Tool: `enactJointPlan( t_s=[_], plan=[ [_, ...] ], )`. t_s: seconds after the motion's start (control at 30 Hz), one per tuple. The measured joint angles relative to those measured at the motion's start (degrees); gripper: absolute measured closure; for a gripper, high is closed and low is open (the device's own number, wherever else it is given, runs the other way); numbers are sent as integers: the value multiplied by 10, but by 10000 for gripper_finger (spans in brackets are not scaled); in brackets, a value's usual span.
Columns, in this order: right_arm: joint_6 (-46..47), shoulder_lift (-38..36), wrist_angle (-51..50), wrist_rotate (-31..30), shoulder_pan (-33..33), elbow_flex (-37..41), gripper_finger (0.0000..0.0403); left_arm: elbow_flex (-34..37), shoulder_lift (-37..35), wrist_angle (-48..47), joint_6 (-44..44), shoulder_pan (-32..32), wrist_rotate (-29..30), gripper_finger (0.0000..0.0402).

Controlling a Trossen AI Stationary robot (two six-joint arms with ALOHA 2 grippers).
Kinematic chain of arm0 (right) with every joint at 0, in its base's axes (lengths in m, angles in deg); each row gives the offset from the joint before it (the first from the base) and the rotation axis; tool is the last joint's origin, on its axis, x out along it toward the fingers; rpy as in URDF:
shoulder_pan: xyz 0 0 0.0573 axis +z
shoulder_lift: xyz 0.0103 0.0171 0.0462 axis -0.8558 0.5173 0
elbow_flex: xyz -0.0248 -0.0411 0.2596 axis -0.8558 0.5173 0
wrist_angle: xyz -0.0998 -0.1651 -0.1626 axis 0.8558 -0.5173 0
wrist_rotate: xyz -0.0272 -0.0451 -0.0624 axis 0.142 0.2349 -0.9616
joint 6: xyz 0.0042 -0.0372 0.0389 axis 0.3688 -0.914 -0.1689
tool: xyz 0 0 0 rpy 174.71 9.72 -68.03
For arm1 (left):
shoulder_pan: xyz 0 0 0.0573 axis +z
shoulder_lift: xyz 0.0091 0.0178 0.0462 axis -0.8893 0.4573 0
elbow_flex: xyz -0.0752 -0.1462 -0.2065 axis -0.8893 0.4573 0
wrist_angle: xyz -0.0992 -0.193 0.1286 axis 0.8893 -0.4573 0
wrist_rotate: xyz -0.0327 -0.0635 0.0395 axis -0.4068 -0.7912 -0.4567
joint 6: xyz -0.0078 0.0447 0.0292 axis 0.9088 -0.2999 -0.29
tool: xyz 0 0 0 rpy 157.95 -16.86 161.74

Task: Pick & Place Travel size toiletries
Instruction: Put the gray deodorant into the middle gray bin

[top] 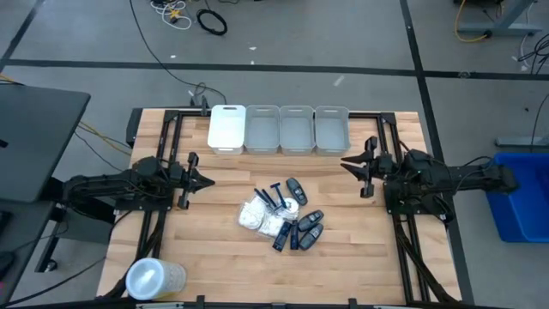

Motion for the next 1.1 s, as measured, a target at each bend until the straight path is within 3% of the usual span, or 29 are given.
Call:
enactJointPlan(
  t_s=[0.67, 1.1],
  plan=[
    [0, 232, 5, 0, 0, -133, 323, 0, 0, 0, 0, 0, 0, 386],
    [17, 333, 89, 0, 0, -147, 324, 0, 0, 0, 0, 0, 0, 386]
  ],
)
